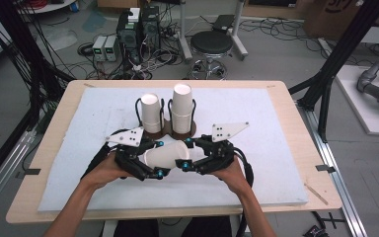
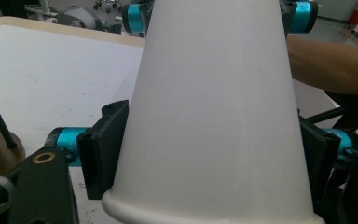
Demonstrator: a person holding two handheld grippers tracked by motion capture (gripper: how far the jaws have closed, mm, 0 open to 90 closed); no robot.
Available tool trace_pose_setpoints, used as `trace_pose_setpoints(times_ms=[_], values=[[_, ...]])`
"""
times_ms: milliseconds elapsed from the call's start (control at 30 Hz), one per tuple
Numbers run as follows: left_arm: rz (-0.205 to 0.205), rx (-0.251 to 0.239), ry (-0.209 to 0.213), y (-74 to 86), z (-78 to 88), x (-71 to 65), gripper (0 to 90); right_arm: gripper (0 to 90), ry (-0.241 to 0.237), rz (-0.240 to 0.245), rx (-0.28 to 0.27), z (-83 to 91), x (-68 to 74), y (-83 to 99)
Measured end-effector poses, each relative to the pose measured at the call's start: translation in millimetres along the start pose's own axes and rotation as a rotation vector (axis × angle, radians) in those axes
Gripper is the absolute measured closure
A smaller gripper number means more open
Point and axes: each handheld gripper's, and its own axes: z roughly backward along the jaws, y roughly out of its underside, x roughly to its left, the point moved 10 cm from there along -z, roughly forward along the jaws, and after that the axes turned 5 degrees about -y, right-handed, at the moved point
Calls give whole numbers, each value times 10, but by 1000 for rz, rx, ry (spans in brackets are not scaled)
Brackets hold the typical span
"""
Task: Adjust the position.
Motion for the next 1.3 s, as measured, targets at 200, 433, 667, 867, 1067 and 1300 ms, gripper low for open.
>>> trace_pose_setpoints(times_ms=[200, 433, 667, 867, 1067, 1300], values=[[-1, 7, -11, 2, 19, 12, 257, 128, 13, -29, 30, -22, -13, 34], [-2, 14, -15, 2, 47, 14, 267, 128, 11, -25, 36, 14, -3, 43], [-5, 28, -8, 8, 87, -13, 274, 128, 31, -19, 68, 55, -13, 60], [1, 102, -31, 46, 197, -6, 279, 129, 58, -4, 157, 141, -12, 86], [-36, 215, -60, 63, 333, 17, 284, 129, 91, 20, 289, 235, -44, 105], [-77, 370, -80, 58, 421, 28, 289, 129, 130, 49, 479, 286, -80, 173]])
